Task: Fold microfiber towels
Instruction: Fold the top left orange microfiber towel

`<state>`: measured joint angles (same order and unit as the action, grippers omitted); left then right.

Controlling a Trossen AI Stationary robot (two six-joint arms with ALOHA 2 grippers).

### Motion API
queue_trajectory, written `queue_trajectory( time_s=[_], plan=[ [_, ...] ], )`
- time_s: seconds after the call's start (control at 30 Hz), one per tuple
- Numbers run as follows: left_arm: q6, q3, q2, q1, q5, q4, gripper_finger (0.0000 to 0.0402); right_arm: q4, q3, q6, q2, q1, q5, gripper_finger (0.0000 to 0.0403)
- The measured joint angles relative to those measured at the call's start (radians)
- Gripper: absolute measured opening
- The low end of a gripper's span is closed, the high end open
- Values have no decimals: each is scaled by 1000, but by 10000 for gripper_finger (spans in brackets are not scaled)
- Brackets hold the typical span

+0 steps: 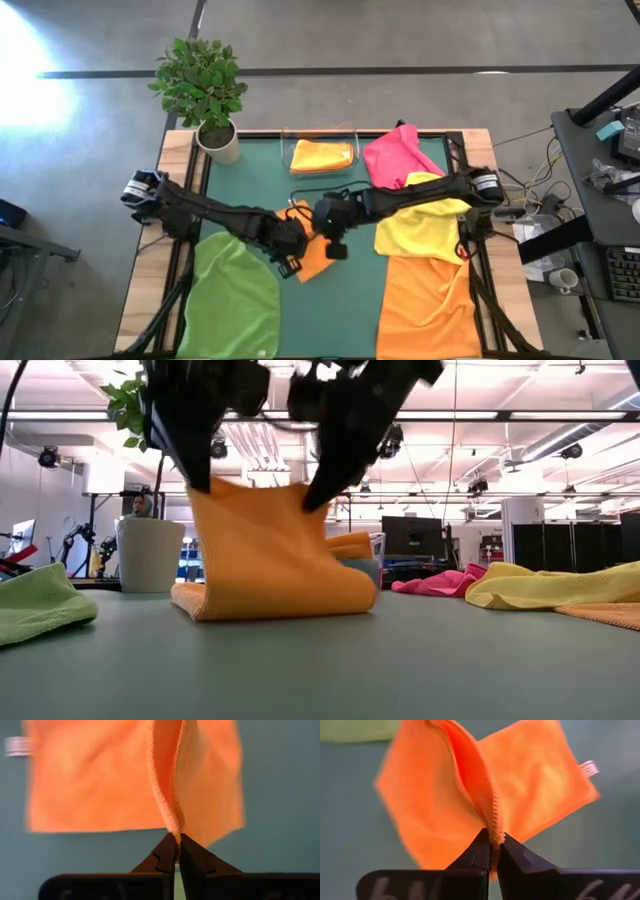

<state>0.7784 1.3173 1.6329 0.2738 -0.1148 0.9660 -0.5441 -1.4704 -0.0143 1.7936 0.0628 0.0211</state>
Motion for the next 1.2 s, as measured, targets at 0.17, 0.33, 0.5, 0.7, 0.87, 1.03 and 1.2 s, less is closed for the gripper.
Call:
queue_trajectory(
  time_s=[0.17,0.33,0.5,0.7,0.87,1.03,1.2],
  plan=[
    [0,-15,0,-43,-58,92,0,112,0,14,60,-62,1,9],
    [-44,-16,7,-89,-103,169,0,177,0,6,99,-114,0,9],
    [-88,-24,7,-140,-104,177,0,233,0,7,138,-141,-2,9],
    [-185,-64,7,-159,-104,168,0,236,-3,7,155,-145,0,14],
    [-210,-99,7,-161,-137,162,0,242,-3,27,155,-146,-37,28],
    [-210,-100,7,-162,-190,168,13,239,-18,23,154,-150,-40,57],
    [-211,-100,7,-163,-207,169,65,226,-49,15,153,-155,-41,95]
  ],
)
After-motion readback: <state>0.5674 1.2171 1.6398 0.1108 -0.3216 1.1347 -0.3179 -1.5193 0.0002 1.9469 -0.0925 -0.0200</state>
